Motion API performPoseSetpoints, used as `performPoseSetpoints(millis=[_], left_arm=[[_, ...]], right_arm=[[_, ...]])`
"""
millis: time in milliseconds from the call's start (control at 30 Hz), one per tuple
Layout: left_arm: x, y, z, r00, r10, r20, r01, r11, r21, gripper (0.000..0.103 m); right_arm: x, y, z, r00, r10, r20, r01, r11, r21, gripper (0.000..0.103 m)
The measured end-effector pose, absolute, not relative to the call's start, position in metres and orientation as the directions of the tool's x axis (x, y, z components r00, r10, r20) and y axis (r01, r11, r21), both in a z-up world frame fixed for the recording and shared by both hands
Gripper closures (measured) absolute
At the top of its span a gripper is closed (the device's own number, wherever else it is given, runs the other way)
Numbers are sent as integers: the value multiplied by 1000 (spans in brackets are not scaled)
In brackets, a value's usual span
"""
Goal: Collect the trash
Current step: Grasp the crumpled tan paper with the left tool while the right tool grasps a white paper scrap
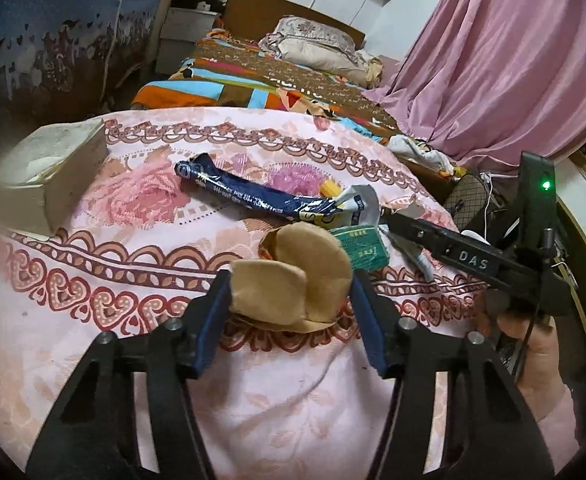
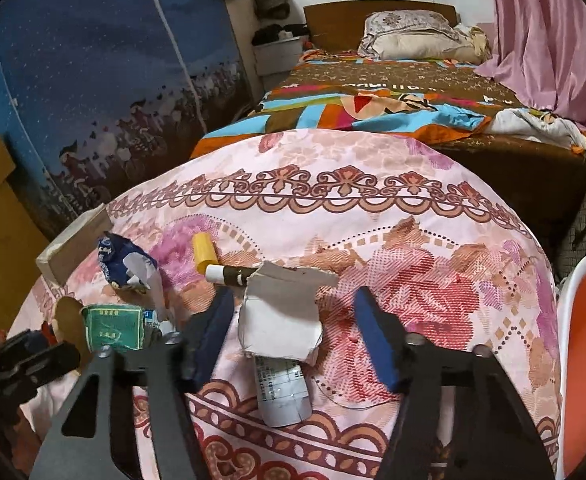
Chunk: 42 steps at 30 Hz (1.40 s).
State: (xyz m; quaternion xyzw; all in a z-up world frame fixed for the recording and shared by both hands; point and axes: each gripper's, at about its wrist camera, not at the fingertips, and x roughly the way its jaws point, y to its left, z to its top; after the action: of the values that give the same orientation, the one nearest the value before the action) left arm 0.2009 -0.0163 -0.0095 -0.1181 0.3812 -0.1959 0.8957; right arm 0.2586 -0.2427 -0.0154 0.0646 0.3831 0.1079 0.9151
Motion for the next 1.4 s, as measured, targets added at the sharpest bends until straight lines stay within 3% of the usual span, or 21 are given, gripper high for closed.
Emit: performPoseSetpoints(millis=[167, 433, 633, 800, 833, 867, 900, 1233, 1333, 1400], left_arm=[[198, -13, -5, 656, -446, -609, 266, 891, -367, 72], [193, -9, -2, 690, -440, -575, 263, 892, -367, 75], [188, -7, 2, 715, -438, -546, 270, 892, -361, 75], [192, -8, 0, 712, -430, -556, 263, 896, -357, 75], [192, -8, 0, 709, -430, -559, 260, 896, -359, 75], [194, -8, -2, 706, -431, -562, 254, 895, -368, 75], [196, -8, -2, 704, -434, -563, 250, 892, -375, 75], [204, -8, -6, 694, -441, -569, 225, 884, -409, 75], [206, -8, -8, 688, -442, -576, 222, 883, -413, 75], [205, -8, -7, 691, -442, -572, 223, 883, -413, 75]], right_arm=[[257, -240, -14, 689, 259, -677, -169, 966, 197, 66], [256, -240, -13, 696, 262, -668, -173, 965, 198, 67], [253, -235, -10, 707, 251, -661, -190, 968, 165, 77], [255, -237, -11, 707, 240, -665, -169, 971, 171, 73], [256, -239, -12, 706, 239, -666, -161, 971, 177, 68], [257, -241, -13, 703, 240, -670, -154, 970, 186, 53], [260, -244, -14, 692, 245, -679, -148, 969, 199, 47], [285, -243, -16, 669, 247, -701, -133, 968, 214, 48], [282, -240, -16, 672, 261, -693, -155, 965, 213, 61], [280, -238, -15, 679, 263, -686, -166, 965, 205, 63]])
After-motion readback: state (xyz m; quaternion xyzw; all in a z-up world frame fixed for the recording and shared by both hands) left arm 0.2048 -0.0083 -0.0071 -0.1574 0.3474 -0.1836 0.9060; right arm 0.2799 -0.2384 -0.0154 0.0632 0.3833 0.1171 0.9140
